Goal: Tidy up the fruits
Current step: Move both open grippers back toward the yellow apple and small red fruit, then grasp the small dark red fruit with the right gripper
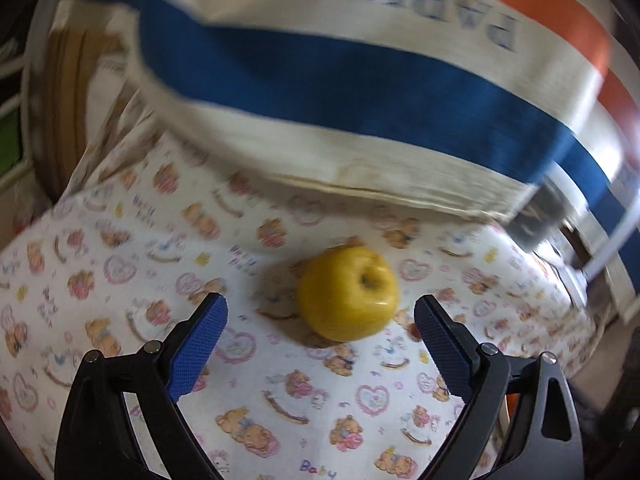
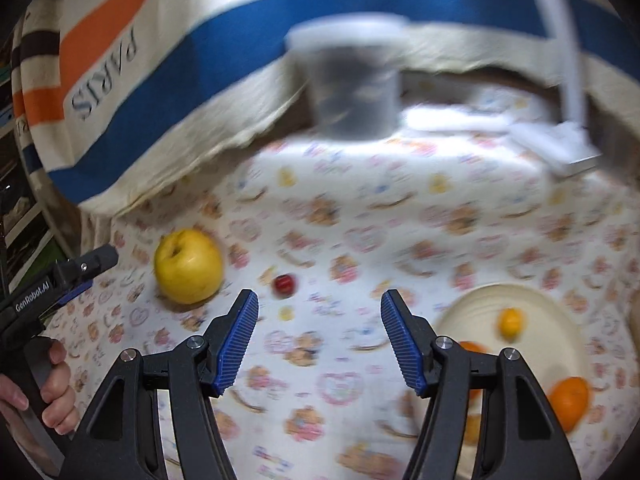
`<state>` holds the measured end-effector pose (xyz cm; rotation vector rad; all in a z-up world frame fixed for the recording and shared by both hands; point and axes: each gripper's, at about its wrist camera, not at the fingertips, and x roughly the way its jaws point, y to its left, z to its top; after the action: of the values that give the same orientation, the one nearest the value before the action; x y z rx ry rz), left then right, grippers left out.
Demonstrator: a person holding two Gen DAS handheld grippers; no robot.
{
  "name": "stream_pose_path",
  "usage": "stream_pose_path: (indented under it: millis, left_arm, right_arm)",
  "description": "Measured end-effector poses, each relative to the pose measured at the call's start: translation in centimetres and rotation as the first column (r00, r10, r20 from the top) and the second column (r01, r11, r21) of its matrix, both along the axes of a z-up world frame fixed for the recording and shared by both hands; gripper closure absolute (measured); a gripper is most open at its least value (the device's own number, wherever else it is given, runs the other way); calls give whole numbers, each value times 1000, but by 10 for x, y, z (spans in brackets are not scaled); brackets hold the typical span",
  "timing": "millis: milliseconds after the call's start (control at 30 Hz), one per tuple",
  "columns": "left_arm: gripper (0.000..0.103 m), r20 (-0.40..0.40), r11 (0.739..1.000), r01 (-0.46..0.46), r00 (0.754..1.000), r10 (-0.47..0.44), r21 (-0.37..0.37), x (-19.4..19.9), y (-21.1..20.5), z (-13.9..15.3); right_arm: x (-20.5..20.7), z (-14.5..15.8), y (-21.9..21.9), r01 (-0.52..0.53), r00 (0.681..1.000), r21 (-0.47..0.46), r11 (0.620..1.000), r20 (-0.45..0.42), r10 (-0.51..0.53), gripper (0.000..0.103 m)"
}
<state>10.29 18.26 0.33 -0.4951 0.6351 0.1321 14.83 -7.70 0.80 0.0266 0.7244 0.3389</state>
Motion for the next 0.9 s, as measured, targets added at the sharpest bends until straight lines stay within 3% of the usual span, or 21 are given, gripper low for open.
stream_pose_path:
  millis: [167, 333, 400, 467, 533, 600, 700, 767, 800, 900]
  left_arm:
    - [9, -35, 994, -108, 993, 109, 4, 4, 31, -10]
    - [9, -65, 986, -130, 990, 124, -100, 7, 54, -23]
    - [9, -72, 986, -134, 989, 127, -100, 9, 55, -25]
    - [9, -73, 987, -128, 990, 121, -94, 11, 54, -25]
    - [9, -73, 990, -115, 991, 110, -81, 13, 50, -24]
    - [9, -71, 993, -106, 992, 102, -55, 14, 44, -23]
    - [9, -68, 996, -93, 994, 91, -18, 15, 36, -21]
    - [9, -61, 996, -89, 994, 89, -2, 14, 33, -20]
    - [9, -58, 997, -82, 995, 82, 0, 14, 31, -19]
    - [9, -51, 998, -69, 996, 69, 11, 13, 26, -17]
  right_arm:
    - [34, -17, 43, -118, 986, 86, 989, -108, 127, 37]
    - [50, -20, 89, -212, 967, 73, 975, -127, 220, 32]
    - [51, -21, 99, -162, 982, -16, 987, -101, 160, 32]
    - [56, -25, 93, -36, 994, -62, 997, -104, 30, 32]
    - [65, -33, 76, 58, 989, -16, 998, -135, -59, 32]
    - [73, -41, 62, 111, 982, -6, 994, -152, -110, 41]
    - [88, -56, 49, 105, 971, 20, 994, -219, -98, 50]
    - [97, -66, 45, 59, 961, 73, 996, -274, -37, 51]
    - [100, -69, 45, 47, 957, 85, 995, -289, -21, 56]
    - [101, -73, 48, 38, 962, 66, 997, -272, -19, 62]
